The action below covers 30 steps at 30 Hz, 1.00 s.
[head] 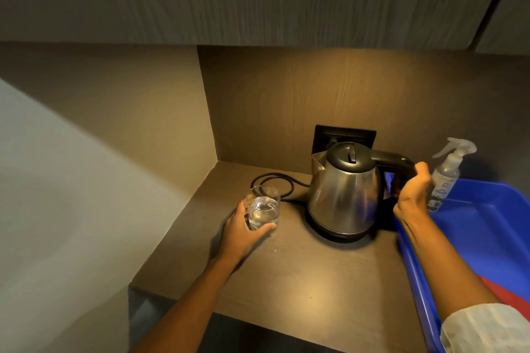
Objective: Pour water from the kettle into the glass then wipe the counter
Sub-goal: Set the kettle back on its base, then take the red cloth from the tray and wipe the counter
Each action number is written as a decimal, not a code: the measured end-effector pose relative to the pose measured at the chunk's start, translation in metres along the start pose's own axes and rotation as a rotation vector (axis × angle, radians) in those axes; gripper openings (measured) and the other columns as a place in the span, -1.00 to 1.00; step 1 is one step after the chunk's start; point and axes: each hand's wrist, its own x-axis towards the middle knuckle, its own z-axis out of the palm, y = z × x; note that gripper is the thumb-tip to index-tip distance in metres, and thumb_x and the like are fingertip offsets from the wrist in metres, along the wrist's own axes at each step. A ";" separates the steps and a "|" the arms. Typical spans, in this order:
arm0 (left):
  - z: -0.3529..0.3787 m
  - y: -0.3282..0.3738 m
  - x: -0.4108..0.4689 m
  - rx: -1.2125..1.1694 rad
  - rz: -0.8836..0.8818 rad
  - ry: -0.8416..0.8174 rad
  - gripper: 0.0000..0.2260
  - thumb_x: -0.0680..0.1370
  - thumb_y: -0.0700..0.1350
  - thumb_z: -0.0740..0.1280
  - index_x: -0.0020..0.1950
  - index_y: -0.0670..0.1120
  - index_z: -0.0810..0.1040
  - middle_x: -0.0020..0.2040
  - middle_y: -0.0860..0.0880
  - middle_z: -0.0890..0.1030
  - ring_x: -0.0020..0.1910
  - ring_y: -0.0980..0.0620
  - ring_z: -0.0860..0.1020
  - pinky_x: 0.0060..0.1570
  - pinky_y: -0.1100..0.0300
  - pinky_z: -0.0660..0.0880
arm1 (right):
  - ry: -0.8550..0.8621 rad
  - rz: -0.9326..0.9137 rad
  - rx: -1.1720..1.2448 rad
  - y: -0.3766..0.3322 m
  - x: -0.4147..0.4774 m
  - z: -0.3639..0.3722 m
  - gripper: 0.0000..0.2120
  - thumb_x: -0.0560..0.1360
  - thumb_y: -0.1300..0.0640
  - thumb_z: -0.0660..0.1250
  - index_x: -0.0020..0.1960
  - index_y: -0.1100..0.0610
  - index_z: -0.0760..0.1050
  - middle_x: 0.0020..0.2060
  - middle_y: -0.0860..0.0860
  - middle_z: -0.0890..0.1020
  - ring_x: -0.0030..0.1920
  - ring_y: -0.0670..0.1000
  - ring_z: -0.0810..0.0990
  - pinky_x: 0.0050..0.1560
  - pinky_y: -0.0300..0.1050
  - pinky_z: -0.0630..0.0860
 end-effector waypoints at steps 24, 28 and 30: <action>0.074 0.077 -0.074 0.025 0.662 0.254 -0.63 0.46 -0.13 0.35 0.27 -0.04 0.45 0.16 -0.06 0.58 0.16 0.00 0.53 0.13 -0.11 0.54 | -0.242 -0.145 -0.558 -0.036 0.000 -0.085 -0.80 0.58 0.13 0.28 -0.22 0.06 0.52 -0.30 0.07 0.59 -0.27 0.03 0.54 -0.24 -0.11 0.44; 0.115 0.102 -0.088 0.057 0.763 0.094 -0.74 0.42 -0.18 0.38 0.10 -0.02 0.57 -0.01 0.03 0.64 0.00 0.10 0.55 0.00 0.09 0.48 | -0.348 -0.123 -1.190 -0.048 0.005 -0.178 -0.89 0.44 0.10 0.49 -0.23 0.06 0.60 -0.19 0.07 0.67 -0.11 0.11 0.61 -0.09 -0.07 0.44; 0.135 0.118 -0.092 0.082 0.796 0.013 -0.77 0.41 -0.18 0.41 0.04 -0.02 0.58 -0.05 0.05 0.64 -0.03 0.09 0.55 -0.02 0.13 0.42 | -0.415 0.038 -1.434 -0.051 0.006 -0.209 -0.85 0.40 -0.02 0.52 -0.13 0.01 0.60 -0.06 0.07 0.67 -0.02 0.11 0.60 -0.03 -0.08 0.45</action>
